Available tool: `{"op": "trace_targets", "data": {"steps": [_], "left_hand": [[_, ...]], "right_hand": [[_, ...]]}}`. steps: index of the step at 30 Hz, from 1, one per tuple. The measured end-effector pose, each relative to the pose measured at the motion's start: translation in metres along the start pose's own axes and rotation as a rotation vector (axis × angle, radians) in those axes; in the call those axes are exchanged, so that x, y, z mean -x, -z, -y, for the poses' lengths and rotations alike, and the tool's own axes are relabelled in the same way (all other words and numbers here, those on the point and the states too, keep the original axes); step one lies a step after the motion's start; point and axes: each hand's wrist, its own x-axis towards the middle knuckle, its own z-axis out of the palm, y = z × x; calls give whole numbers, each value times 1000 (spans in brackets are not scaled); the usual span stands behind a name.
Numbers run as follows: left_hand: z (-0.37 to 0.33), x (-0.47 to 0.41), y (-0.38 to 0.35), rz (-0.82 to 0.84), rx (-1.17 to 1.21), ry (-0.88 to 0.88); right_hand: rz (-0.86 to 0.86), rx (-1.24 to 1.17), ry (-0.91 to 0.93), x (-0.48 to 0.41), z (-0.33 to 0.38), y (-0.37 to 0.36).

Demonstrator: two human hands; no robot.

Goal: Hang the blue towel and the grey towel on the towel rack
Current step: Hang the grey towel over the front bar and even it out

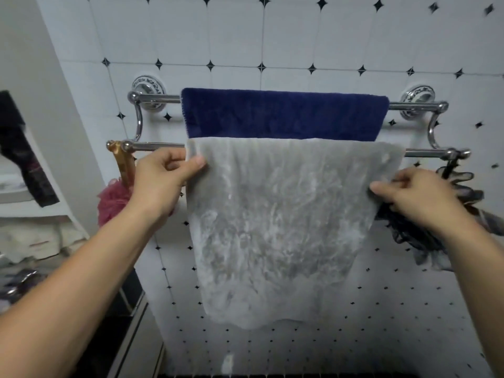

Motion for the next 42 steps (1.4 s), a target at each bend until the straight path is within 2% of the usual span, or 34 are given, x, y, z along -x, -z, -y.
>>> {"op": "trace_targets", "data": {"steps": [2, 5, 13, 16, 20, 24, 28, 32, 35, 38, 42], "left_hand": [[10, -1, 3, -12, 2, 16], [20, -8, 7, -85, 8, 66], [36, -4, 3, -51, -4, 72], [19, -10, 1, -60, 30, 7], [8, -17, -4, -150, 90, -53], [15, -13, -1, -164, 150, -37], [54, 15, 3, 50, 60, -33], [78, 18, 9, 3, 18, 70], [72, 10, 10, 53, 68, 128], [47, 0, 4, 114, 171, 108], [22, -18, -4, 13, 209, 140]], "right_hand": [[96, -213, -41, 0, -2, -17], [66, -462, -78, -3, -11, -25], [120, -553, -55, 1, -28, -16], [33, -633, -23, -7, -15, -8], [-37, -705, -41, -17, -10, -7], [52, -830, -64, -10, -15, -15], [209, -663, -71, 5, -38, -46], [188, -643, -143, 5, -61, -61], [225, -626, -122, -1, -60, -58], [158, -702, -47, -10, -36, -44], [-63, -869, -62, -26, -6, -22]]}}
